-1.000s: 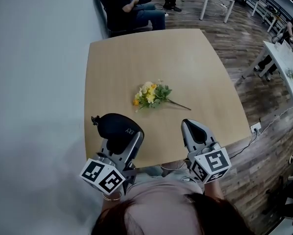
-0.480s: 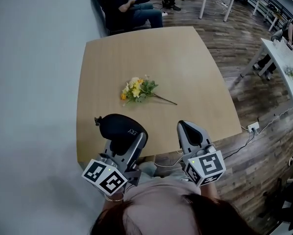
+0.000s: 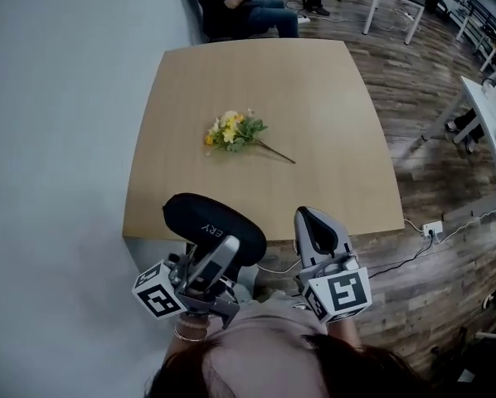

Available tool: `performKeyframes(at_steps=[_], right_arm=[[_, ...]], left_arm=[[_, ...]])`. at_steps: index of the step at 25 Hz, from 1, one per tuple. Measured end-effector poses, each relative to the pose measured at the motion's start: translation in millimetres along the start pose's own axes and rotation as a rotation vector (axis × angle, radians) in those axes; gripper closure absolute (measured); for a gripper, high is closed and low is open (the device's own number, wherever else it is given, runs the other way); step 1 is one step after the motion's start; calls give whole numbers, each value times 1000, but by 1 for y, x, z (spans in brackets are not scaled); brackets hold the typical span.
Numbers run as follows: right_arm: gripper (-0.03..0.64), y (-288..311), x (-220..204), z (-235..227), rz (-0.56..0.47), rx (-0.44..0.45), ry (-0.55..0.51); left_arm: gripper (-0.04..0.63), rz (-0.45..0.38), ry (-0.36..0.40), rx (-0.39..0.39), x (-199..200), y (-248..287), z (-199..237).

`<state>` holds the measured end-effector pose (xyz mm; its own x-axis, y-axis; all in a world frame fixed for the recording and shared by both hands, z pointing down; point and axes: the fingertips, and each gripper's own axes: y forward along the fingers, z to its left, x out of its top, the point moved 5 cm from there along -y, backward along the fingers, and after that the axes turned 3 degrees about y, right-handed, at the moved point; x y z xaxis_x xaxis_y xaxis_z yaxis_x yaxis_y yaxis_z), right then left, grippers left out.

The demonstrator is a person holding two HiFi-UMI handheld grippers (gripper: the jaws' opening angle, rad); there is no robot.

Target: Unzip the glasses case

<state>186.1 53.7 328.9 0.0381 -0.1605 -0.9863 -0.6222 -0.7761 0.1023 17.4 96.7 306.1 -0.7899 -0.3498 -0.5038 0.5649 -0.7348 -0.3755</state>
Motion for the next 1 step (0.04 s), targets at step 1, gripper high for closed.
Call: performKeyframes(at_steps=[1], right_arm=[[601,-3,1,-1,-10,5,-4]], left_arm=[[348,-7,-3,-21,-3,0,-6]])
